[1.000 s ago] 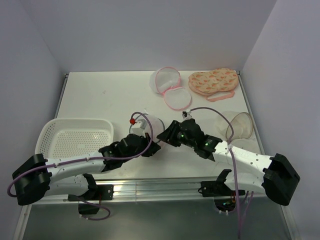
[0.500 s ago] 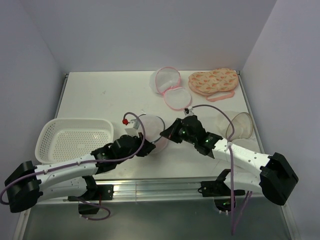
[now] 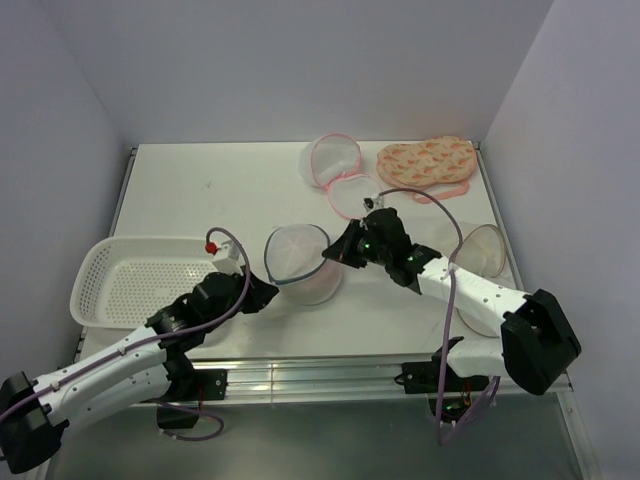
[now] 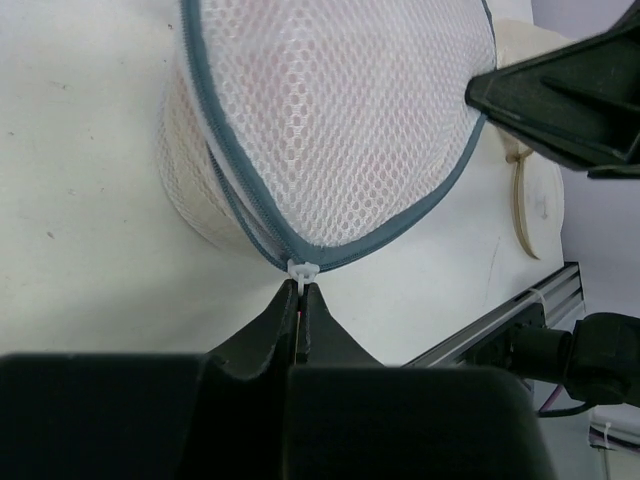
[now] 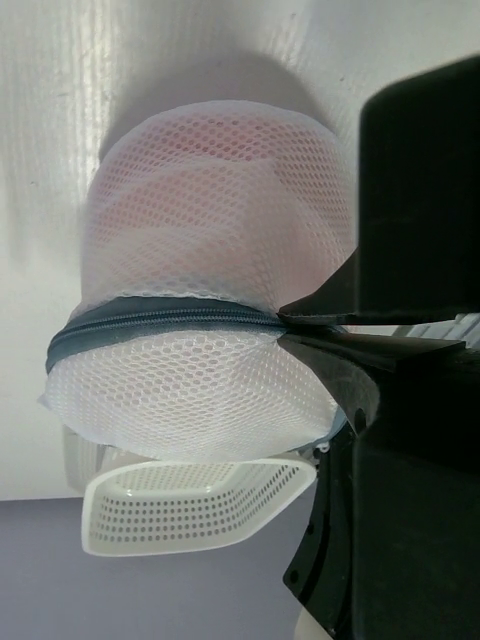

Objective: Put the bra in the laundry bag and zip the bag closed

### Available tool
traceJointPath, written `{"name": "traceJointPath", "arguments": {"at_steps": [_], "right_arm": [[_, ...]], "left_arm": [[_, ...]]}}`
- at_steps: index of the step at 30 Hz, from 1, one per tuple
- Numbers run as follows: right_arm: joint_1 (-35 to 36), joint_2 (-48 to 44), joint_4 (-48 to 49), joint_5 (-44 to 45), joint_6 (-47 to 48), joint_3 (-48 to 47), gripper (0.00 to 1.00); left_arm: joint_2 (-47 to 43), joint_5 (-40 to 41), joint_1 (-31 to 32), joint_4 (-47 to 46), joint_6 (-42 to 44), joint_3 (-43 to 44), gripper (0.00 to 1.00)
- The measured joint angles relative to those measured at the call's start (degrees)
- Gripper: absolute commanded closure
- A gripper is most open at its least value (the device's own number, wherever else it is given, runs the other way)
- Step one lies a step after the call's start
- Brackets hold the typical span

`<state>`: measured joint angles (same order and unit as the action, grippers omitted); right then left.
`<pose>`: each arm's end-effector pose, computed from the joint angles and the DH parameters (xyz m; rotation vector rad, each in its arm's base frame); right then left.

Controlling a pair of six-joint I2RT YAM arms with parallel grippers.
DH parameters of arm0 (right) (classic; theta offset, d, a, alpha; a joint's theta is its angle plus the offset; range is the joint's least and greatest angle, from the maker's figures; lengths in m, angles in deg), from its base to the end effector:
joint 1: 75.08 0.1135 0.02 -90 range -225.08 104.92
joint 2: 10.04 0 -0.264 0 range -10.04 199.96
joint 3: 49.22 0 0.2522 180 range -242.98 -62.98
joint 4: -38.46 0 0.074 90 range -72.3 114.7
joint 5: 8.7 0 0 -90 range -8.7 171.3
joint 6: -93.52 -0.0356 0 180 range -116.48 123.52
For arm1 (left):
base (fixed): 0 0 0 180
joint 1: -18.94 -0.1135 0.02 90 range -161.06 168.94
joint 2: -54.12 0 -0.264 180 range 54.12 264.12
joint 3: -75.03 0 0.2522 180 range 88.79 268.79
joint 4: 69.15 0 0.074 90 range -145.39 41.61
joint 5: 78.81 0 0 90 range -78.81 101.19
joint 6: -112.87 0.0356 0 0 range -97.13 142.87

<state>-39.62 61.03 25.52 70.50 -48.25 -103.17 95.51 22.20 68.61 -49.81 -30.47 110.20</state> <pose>0.2158 0.1619 0.2344 0.2008 2.2795 1.0653 0.1158 -0.1259 0.2137 -0.1981 2.1312 -0.9256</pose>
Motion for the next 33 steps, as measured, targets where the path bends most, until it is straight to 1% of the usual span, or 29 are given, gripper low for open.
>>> {"name": "traceJointPath", "arguments": {"at_steps": [2, 4, 5, 7, 8, 9, 11, 12, 15, 17, 20, 23, 26, 29, 33], "right_arm": [[-0.15, 1.66, -0.44, -1.01, 1.44, -1.95, 0.98], [-0.37, 3.41, -0.63, -1.84, 2.78, -3.91, 0.94], [-0.44, 4.35, -1.05, -2.21, 3.43, -5.03, 0.89], [-0.48, 6.05, -2.19, -2.47, 4.63, -7.19, 0.82], [-0.46, 6.62, -2.67, -2.45, 5.14, -8.11, 0.78], [-0.46, 6.99, -3.04, -2.45, 5.51, -8.79, 0.68], [-0.33, 7.63, -4.66, -2.23, 6.38, -10.58, 0.58], [-0.13, 7.72, -5.29, -1.99, 6.73, -11.34, 0.5], [0.63, 7.3, -7.74, 0.35, 7.72, -13.11, 0.41], [1.01, 5.68, -10.34, 2.71, 7.76, -13.14, 0.37], [1.27, 1.7, -12.87, 5.46, 7.19, -11.89, 0.37], [1.29, -5.18, -13.29, 6.84, 5.25, -8.11, 0.36], [1.31, -10.88, -11.61, 6.6, 2.43, -3.08, 0.36], [1.7, -12.92, -10.45, 6.08, -0.2, 0.92, 0.36], [2.99, -11.63, -9.81, 5.55, -2.36, 2.01, 0.36]], "left_arm": [[-0.35, -0.79, -0.11, 0.11, 0.22, -0.17, 1.0], [0.13, -1.42, 0.11, -0.02, 0.39, -0.2, 1.0], [0.55, -1.55, 0.48, -0.26, 0.57, -0.2, 1.0], [1.77, -1.53, 2.05, -0.9, 0.63, -0.2, 1.0], [2.82, -1.57, 3.23, -1.64, 0.66, -0.17, 1.0], [3.96, -1.66, 4.35, -2.21, 0.7, 0.04, 1.0], [7.23, -1.81, 6.14, -3.39, 0.76, 1.22, 1.0], [9.33, -1.95, 6.91, -4.33, 0.83, 2.19, 1.0], [14.93, -2.34, 8.24, -7.1, 1.36, 5.33, 1.0], [18.1, -2.64, 8.7, -9.14, 1.62, 7.37, 1.0], [21.86, -3.02, 8.94, -11.82, 1.84, 9.94, 1.0], [24.9, -3.34, 9.03, -13.16, 2.14, 12.15, 1.0], [27.12, -3.72, 9.07, -14.38, 2.51, 13.6, 1.0], [28.35, -3.89, 9.09, -14.99, 2.69, 14.14, 1.0], [29.14, -4.2, 9.09, -15.67, 2.71, 14.32, 1.0]]}}
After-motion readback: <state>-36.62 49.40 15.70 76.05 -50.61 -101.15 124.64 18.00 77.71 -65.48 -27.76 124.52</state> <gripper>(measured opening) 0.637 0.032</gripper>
